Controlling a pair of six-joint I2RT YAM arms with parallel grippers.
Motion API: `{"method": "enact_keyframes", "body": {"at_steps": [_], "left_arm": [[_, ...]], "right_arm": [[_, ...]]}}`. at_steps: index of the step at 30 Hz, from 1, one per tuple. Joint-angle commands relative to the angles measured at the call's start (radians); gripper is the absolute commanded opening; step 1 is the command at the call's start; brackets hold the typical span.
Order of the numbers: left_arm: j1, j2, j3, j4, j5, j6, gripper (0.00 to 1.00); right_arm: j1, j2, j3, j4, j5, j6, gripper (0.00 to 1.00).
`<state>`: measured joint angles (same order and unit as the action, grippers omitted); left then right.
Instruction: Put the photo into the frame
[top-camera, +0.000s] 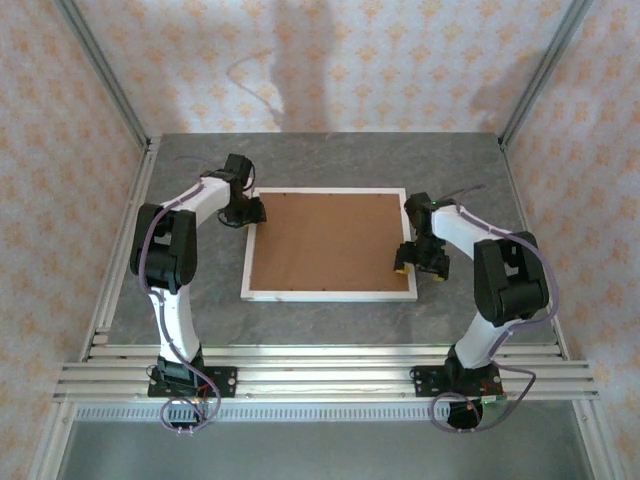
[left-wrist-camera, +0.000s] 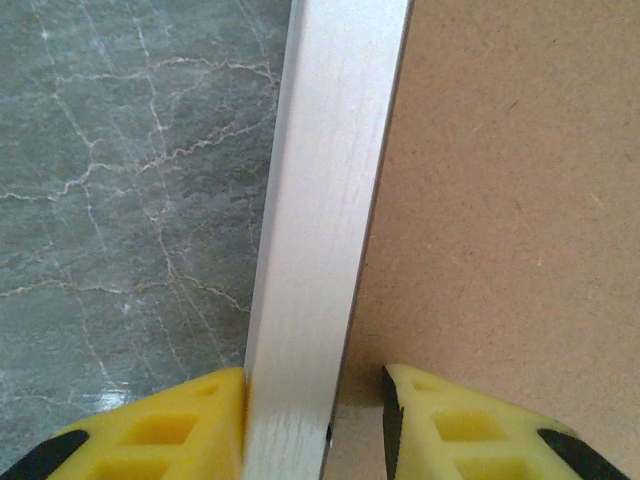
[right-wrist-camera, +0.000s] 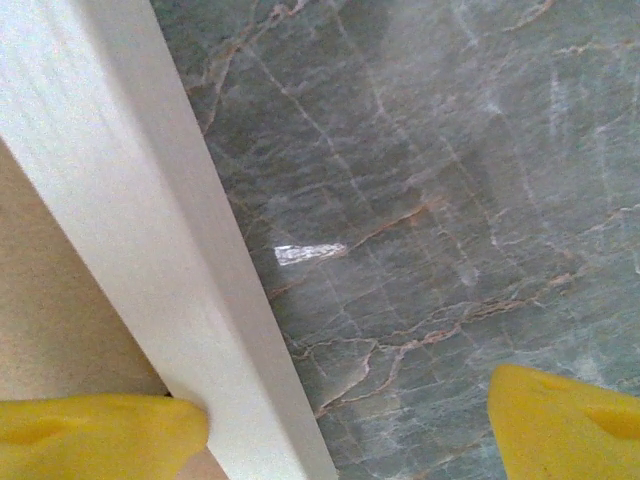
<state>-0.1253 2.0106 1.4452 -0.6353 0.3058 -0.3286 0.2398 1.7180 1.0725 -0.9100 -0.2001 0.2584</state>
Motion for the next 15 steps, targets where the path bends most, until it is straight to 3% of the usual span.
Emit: {"method": "enact_keyframes", "body": {"at_steps": [1,6,15], "left_arm": [[-0.016,-0.026,-0.032,-0.020,0.043,-0.027,0.37],[-0.016,-0.028,-0.039,-0.013,0.047,-0.033,0.37],[-0.016,-0.040,-0.043,-0.014,0.047,-0.035,0.37]], "right_arm": [[0.047,0.081,-0.062,0.080,-0.064,0.024,0.86],[0.048,0.084,-0.054,0.074,-0.092,-0.038,0.98],[0.042,0.099,-0.034,0.055,-0.144,-0.133,0.99]]}}
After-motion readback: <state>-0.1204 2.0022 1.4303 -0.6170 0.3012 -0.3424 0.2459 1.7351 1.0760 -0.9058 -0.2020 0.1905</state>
